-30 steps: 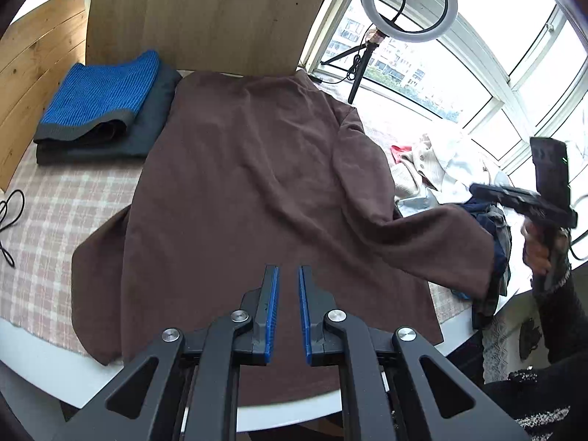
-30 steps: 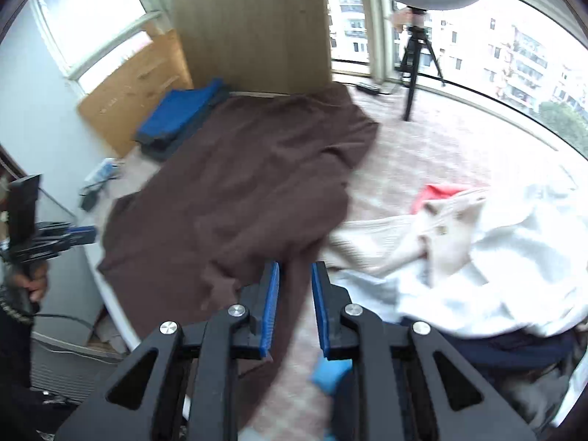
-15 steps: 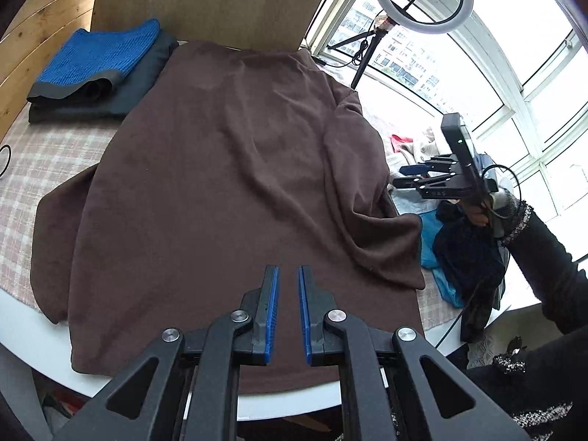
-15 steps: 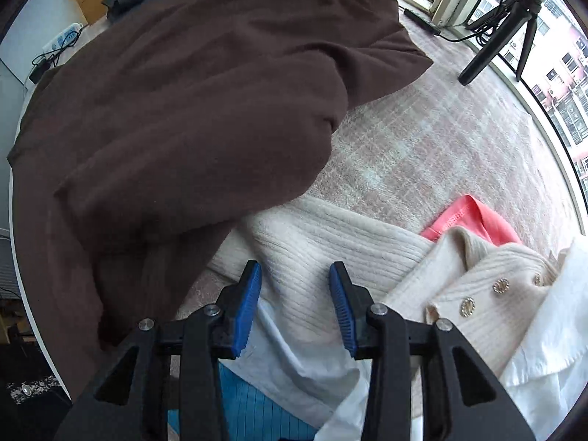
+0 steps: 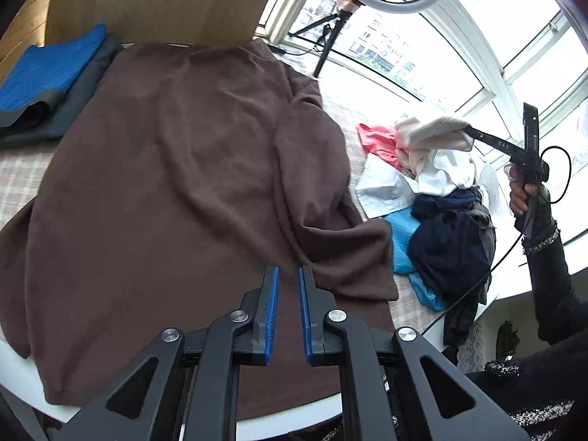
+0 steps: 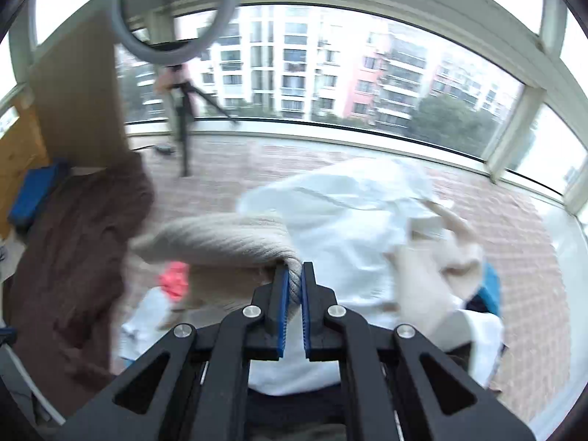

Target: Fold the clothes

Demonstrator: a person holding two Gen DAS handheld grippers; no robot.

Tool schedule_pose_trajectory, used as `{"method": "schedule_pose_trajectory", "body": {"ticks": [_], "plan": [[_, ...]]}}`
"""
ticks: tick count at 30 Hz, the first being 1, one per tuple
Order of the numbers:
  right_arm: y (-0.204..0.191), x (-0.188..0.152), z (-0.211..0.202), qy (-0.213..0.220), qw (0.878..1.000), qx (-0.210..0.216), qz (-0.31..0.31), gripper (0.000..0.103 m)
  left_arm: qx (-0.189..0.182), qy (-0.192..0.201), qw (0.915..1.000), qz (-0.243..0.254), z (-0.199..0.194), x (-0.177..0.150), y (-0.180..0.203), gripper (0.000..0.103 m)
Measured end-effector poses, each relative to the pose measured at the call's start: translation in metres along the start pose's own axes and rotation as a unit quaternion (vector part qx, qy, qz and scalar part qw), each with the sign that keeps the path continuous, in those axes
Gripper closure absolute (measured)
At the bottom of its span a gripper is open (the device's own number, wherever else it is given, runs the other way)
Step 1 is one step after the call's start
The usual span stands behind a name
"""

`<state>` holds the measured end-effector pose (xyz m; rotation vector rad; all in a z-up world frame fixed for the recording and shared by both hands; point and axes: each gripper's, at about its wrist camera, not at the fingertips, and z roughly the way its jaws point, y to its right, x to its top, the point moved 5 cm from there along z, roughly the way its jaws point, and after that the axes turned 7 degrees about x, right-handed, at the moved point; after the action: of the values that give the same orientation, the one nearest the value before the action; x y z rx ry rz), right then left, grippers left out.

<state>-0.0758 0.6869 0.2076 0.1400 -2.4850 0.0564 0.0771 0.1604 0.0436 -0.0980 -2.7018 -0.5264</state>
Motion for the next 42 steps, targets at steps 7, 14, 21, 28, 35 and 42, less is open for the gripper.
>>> {"method": "schedule_pose_trajectory", "body": {"ticks": [7, 14, 21, 28, 35, 42], "plan": [[0.052, -0.015, -0.078, 0.041, 0.992, -0.114, 0.026, 0.08, -0.02, -0.033, 0.9984, 0.04, 0.029, -0.003, 0.029, 0.086], [-0.197, -0.076, -0.021, -0.066, 0.957, 0.235, -0.158, 0.069, 0.004, -0.026, 0.9996, 0.014, 0.021, -0.016, 0.004, 0.086], [-0.314, -0.152, 0.057, -0.174, 0.894, 0.289, -0.295, 0.068, 0.053, -0.029, 0.9976, -0.032, 0.011, -0.053, -0.048, 0.08], [-0.292, -0.15, 0.058, -0.187, 0.906, 0.316, -0.21, 0.096, 0.078, -0.057, 0.9931, -0.068, 0.034, -0.078, -0.085, 0.08], [-0.055, -0.098, -0.042, -0.041, 0.99, 0.108, 0.076, 0.089, 0.054, -0.045, 0.9969, -0.035, 0.025, -0.07, -0.056, 0.08], [-0.067, -0.045, -0.061, -0.013, 0.994, 0.105, 0.009, 0.063, -0.051, -0.027, 0.9962, 0.065, 0.043, -0.05, 0.067, 0.072]]}}
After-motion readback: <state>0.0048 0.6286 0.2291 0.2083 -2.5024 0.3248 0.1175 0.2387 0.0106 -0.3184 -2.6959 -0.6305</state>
